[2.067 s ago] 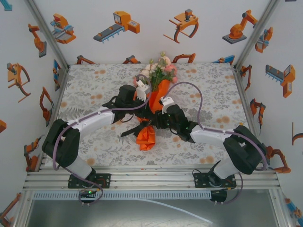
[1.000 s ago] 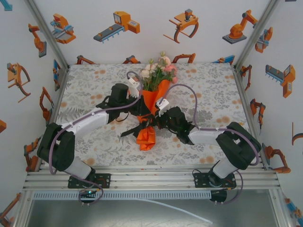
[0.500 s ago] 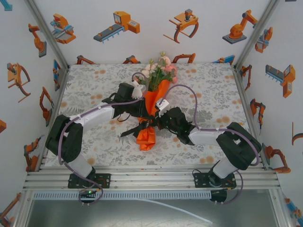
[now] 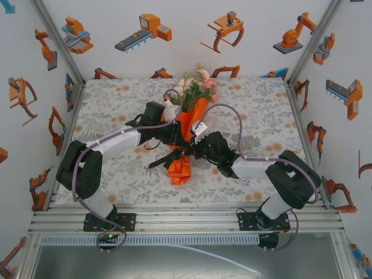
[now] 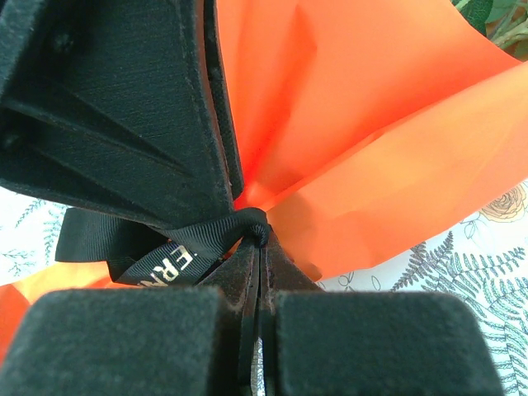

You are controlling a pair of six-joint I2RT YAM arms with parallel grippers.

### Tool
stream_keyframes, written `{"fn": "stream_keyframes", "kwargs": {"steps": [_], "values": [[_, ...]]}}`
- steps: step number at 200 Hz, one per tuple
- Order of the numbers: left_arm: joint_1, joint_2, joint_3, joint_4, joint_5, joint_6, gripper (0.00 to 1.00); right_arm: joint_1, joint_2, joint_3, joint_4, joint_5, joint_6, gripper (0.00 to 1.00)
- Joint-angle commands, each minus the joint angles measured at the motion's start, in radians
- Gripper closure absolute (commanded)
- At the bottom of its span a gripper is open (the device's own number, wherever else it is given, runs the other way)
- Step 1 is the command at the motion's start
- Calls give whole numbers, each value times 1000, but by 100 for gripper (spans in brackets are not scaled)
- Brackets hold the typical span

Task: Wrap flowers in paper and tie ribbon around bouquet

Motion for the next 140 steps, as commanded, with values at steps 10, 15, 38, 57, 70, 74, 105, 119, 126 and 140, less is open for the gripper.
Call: {"fn": "stream_keyframes", "kwargs": {"steps": [10, 15, 38, 57, 70, 74, 105, 119, 126, 140], "values": [[-8, 27, 2, 28, 41, -2, 65, 2, -17, -1, 40, -1, -12, 100], [-9, 34, 4, 23, 42, 2, 65, 1, -17, 0, 41, 0, -12, 100], [-12, 53, 11, 3, 20, 1, 69, 2, -15, 3, 40, -1, -11, 100], [-13, 61, 12, 4, 22, 2, 73, 2, -12, 2, 40, -2, -11, 100], [-12, 65, 15, 3, 22, 2, 79, 2, -12, 3, 40, -3, -12, 100], [-13, 64, 17, 3, 21, 1, 82, 2, -12, 3, 40, -3, -11, 100], [-13, 44, 17, 1, -2, 0, 100, 2, -20, -4, 40, -4, -11, 95], [-11, 29, 18, 4, -12, -1, 100, 2, -23, -13, 40, -23, -11, 82], [-11, 24, 17, 6, -12, -2, 100, 1, -24, -19, 40, -31, -9, 76], [-11, 23, 19, 8, -14, -1, 100, 1, -30, -28, 38, -36, -2, 71]]}}
